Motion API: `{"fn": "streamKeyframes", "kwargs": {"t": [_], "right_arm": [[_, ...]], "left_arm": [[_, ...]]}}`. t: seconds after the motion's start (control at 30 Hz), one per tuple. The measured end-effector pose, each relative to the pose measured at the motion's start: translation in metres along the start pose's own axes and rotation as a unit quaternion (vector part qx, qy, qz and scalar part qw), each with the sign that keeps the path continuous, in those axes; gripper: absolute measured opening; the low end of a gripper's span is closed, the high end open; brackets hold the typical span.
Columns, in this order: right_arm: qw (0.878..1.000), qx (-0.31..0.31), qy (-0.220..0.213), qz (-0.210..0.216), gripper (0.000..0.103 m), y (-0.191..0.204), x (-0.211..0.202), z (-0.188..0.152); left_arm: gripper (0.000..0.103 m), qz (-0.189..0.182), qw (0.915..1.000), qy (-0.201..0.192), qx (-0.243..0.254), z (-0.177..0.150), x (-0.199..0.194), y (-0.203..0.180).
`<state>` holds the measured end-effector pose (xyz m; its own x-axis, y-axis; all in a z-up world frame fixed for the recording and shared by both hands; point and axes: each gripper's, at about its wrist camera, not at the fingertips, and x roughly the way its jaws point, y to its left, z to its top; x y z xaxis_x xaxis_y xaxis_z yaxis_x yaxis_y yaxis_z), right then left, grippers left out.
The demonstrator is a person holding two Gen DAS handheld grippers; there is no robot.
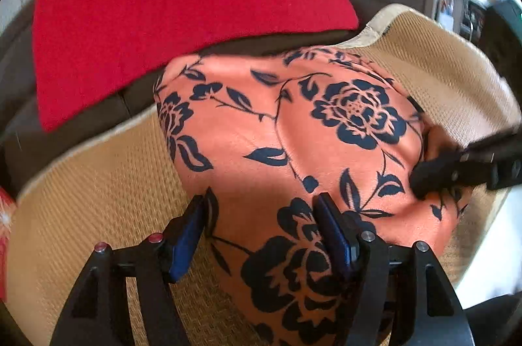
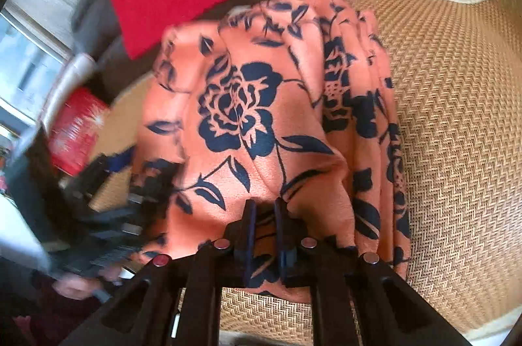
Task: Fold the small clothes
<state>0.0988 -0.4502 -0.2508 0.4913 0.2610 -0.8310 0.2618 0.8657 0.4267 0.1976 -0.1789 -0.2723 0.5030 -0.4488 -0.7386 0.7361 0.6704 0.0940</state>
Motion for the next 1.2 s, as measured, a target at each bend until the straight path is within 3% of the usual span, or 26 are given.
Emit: {"fn": "streamKeyframes", "kwargs": {"t": [0.13,0.23,0.33,0.4,0.5,0.57,0.7,0.9,1.03,1.2], "right_arm": [[1.0,0.015,0.013,-0.011,0.012,0.004,-0.012,0.019],[0.999,-0.003,-0.025,-0.035,0.018,0.017,-0.026,0.053],[0.999,0.004,-0.045,-0.026,0.018,0.022,-0.026,0.088],[0.999,0.021,-0.034,-0.028,0.018,0.019,-0.012,0.104],[0.997,0.053,0.017,-0.052,0.013,0.001,0.038,0.121],[0.997,0.063,0.006,-0.037,0.012,-0.003,0.041,0.129],[0.998,0.04,0.011,-0.052,0.018,0.016,0.031,0.139],[0.998,-0.028,-0.031,0.042,0.018,0.071,0.016,0.162],[0.996,-0.071,-0.006,0.062,0.018,0.106,0.05,0.174],[0.996,-0.037,0.067,0.048,0.016,0.096,0.131,0.188]], "left_arm": [[0.07,-0.03,0.9987,0.016,-0.038,0.004,0.006,0.014],[0.072,-0.029,0.9988,0.014,-0.036,0.005,0.012,0.013],[0.073,-0.032,0.9987,0.013,-0.038,0.004,0.008,0.013],[0.074,-0.036,0.9985,0.013,-0.04,0.004,0.009,0.016],[0.076,-0.04,0.9982,0.012,-0.043,0.004,0.016,0.024],[0.078,-0.042,0.9981,0.011,-0.044,0.004,0.017,0.026],[0.079,-0.045,0.9977,0.01,-0.049,-0.006,0.008,0.045],[0.083,-0.047,0.9972,0.011,-0.056,-0.011,0.008,0.053],[0.084,-0.05,0.9968,0.013,-0.06,-0.013,0.003,0.058],[0.085,-0.052,0.9965,0.015,-0.064,-0.015,0.006,0.067]]}}
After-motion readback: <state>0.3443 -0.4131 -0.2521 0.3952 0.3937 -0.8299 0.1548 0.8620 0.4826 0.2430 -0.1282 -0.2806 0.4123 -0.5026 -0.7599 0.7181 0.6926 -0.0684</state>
